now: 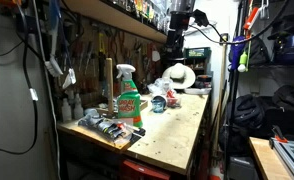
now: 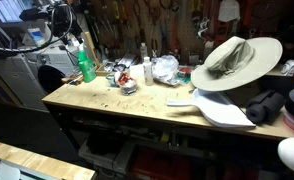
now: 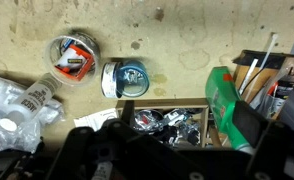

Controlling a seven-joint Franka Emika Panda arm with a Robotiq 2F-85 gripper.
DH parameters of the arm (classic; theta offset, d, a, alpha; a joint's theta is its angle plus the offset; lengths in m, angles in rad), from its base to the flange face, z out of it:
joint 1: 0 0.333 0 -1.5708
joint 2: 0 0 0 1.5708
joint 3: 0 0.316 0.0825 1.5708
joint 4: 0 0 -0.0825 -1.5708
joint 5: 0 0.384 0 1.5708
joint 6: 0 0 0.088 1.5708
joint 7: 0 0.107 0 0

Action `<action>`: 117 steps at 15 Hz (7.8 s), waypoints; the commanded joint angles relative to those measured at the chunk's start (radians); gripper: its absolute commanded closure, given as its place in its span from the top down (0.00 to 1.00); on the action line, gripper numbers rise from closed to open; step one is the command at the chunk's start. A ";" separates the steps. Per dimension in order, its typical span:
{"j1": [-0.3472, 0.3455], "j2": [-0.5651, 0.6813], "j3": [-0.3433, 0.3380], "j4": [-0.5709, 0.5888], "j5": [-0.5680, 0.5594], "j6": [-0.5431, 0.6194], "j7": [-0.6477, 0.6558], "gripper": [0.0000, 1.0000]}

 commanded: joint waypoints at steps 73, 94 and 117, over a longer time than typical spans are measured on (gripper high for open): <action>-0.192 0.697 -0.048 0.414 0.317 0.078 -0.449 1.00; -0.187 0.765 -0.051 0.449 0.210 0.101 -0.250 0.76; -0.205 0.681 -0.047 0.383 0.223 0.214 -0.255 0.14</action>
